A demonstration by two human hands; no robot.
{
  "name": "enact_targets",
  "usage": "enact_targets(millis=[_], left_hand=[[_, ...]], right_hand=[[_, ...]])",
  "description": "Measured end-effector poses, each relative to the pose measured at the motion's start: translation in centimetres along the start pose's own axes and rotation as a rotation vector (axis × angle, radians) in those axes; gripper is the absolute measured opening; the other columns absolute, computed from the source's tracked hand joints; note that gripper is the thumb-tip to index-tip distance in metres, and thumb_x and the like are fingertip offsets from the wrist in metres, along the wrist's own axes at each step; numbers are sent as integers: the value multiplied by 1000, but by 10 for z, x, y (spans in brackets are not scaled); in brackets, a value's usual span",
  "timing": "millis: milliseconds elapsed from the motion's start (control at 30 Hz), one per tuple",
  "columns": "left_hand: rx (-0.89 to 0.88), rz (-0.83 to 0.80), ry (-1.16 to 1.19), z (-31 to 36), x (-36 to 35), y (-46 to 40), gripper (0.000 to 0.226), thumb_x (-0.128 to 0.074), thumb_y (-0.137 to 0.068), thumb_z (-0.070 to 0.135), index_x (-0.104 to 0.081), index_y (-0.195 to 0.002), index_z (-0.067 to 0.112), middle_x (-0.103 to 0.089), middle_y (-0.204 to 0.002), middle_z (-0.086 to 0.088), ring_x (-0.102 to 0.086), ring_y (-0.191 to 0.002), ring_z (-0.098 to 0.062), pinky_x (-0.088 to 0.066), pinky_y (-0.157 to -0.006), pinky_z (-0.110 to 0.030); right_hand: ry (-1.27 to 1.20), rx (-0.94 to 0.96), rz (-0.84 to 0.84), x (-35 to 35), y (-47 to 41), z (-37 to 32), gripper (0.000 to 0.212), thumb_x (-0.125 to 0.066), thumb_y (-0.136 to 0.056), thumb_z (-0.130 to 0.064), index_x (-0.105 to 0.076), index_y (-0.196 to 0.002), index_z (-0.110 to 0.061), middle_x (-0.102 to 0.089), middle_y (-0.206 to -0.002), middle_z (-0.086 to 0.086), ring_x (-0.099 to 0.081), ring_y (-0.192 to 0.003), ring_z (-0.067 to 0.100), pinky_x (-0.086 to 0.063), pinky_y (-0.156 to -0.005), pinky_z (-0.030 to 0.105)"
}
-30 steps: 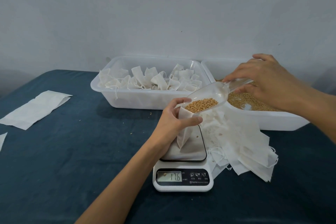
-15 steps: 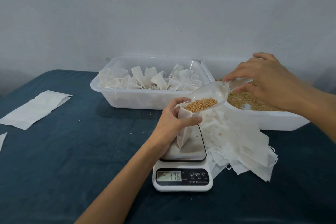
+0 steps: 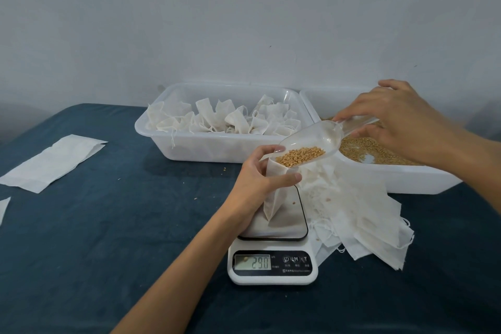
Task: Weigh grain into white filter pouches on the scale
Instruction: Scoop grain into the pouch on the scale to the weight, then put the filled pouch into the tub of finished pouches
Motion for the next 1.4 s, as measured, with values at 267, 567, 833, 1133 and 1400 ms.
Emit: enact_targets(millis=[267, 567, 833, 1133, 1400], left_hand=[[-7, 2, 19, 0, 1, 0, 65, -90, -76, 11, -61, -131, 30, -78, -116, -6, -74, -110, -27, -56, -95, -32], [-28, -15, -80, -3, 2, -1, 34, -75, -94, 9, -70, -126, 20, -81, -109, -5, -75, -101, -26, -60, -91, -39], [-57, -34, -82, -5, -3, -2, 16, -67, -100, 17, -80, -108, 21, -81, -109, -3, -73, -92, -12, -61, -77, -25], [-156, 0, -7, 4, 0, -2, 17, -68, -93, 32, -81, -103, 25, -80, -112, -6, -75, -95, -15, -59, -73, -23], [-200, 109, 92, 19, 16, -6, 20, -61, -102, 23, -78, -111, 17, -78, -117, -11, -76, -103, -29, -63, -73, -34]], right_hand=[[-149, -31, -11, -11, 8, 10, 34, -83, -81, -14, -74, -111, -30, -71, -100, -15, -52, -86, -9, -30, -95, 26], [-504, -305, -29, -49, 26, 78, 32, -77, -87, -10, -68, -112, -28, -69, -111, -21, -60, -103, -15, -40, -87, 6], [-270, -765, -181, -108, 52, 176, 28, -71, -92, -12, -65, -119, -8, -66, -122, 8, -61, -106, 23, -45, -88, 30], [-5, -821, -488, -138, 53, 183, 20, -65, -91, -7, -71, -110, -3, -67, -111, 13, -60, -92, 24, -49, -77, 32], [-130, -522, 259, -60, 13, 84, 19, -62, -98, -30, -65, -84, -18, -65, -77, -4, -58, -68, 14, -49, -65, 34]])
Point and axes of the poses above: each hand's wrist, its own y-axis away from the middle knuckle, its own x-axis out of the back of the hand, z = x × y, the point moved 9 cm from there along -y, towards the middle knuckle
